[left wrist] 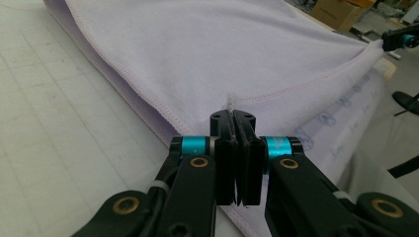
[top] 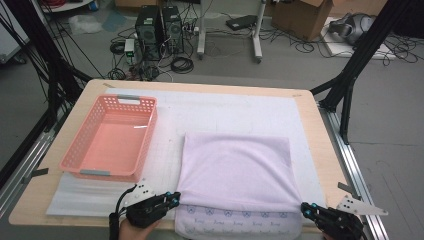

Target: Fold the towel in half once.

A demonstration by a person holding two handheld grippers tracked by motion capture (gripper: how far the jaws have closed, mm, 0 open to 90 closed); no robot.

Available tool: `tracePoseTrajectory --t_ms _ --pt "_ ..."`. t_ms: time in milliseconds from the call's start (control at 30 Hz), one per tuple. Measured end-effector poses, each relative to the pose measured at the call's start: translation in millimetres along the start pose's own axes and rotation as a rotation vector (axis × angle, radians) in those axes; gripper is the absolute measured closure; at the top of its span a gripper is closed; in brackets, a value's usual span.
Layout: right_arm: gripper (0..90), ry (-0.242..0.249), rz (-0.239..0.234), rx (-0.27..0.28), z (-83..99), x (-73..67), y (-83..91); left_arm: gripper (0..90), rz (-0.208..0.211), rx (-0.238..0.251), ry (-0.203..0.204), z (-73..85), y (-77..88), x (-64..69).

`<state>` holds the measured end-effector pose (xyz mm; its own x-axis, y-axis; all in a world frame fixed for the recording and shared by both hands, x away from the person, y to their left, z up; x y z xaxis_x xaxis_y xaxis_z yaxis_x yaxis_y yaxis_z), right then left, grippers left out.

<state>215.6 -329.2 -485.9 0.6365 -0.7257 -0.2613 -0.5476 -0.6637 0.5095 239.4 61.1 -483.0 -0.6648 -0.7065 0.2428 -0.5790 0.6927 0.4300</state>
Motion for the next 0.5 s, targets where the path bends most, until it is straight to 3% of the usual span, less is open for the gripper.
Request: tracePoseTrajectory --t_ms 233,300,367,433,500 --pt "82.7 0.006 -0.011 -0.026 15.8 -15.7 10.7 85.9 0.019 -0.01 -0.007 8.3 6.3 6.0" --pt "69.0 0.003 0.004 -0.025 16.1 -13.8 8.1 73.5 -0.015 0.004 -0.001 6.1 4.1 0.3" --pt "65.1 -0.022 0.018 -0.011 14.0 -8.6 7.2 58.6 -0.027 0.034 0.02 1.8 3.7 -4.2" --pt "63.6 -0.037 0.048 0.01 9.9 -1.7 7.3 51.5 -0.033 0.064 0.026 -3.9 4.5 -6.7" --pt "64.6 -0.045 0.072 0.022 6.0 3.7 6.6 50.3 -0.037 0.078 0.02 -8.9 4.1 -8.3"
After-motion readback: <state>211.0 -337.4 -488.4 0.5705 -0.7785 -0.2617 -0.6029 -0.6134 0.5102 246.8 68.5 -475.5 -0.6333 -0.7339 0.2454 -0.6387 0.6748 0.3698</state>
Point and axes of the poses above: each handheld gripper's, and its own axes: y roughly backward along the jaws, z roughly out of its underside, x roughly to its right, the point moved 10 cm from there along -y, roughly forward along the jaws, and after that the axes turned 4 degrees about -z, right-handed, at the moved point
